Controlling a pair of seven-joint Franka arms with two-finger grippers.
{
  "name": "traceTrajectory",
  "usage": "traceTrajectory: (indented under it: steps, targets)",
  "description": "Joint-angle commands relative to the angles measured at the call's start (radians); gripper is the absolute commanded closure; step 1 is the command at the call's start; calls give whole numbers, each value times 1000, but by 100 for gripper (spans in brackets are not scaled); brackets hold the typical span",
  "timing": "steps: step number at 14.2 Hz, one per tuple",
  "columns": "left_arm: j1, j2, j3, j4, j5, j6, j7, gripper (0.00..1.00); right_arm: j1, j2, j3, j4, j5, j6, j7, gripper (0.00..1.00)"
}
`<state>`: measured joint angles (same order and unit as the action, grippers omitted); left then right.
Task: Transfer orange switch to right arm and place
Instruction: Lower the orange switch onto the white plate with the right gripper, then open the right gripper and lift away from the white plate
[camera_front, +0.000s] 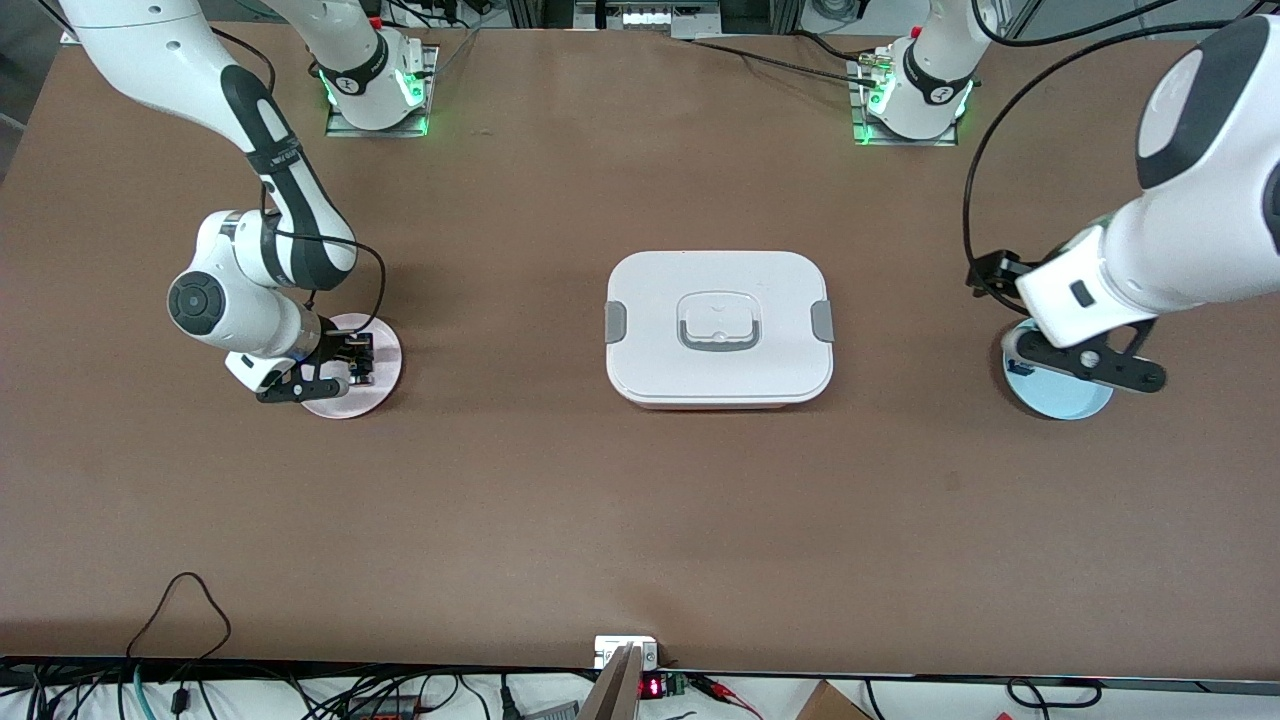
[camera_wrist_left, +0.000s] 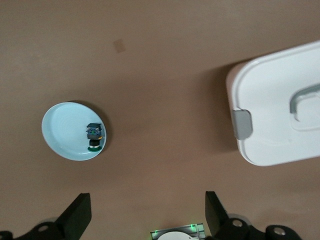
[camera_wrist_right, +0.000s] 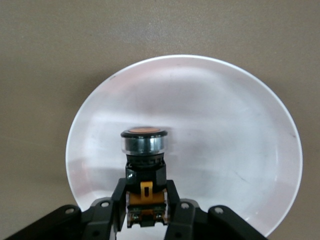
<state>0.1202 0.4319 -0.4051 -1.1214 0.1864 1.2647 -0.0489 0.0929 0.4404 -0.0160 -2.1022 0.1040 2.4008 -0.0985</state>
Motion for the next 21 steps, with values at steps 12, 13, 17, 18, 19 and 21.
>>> traceTrajectory:
  steps: [12, 13, 17, 18, 19, 21]
  targets:
    - [-137, -452, 333, -601, -151, 397, -29, 0, 16, -184, 10, 203, -21, -313, 32, 0]
    - [-136, -452, 331, -601, -151, 409, -29, 0, 16, -213, 11, 227, -21, -357, 32, 0]
    - [-125, -447, 327, -594, -150, 400, -29, 0, 25, -307, 13, 349, -71, -526, 19, 0]
    - [-125, -447, 327, -594, -150, 400, -29, 0, 25, -315, 13, 385, -85, -581, 17, 0]
    - [-123, -447, 327, -594, -150, 400, -29, 0, 30, -321, 13, 421, -86, -645, 19, 0]
    - [-123, -447, 325, -591, -150, 400, -29, 0, 30, -331, 13, 474, -87, -715, 17, 0]
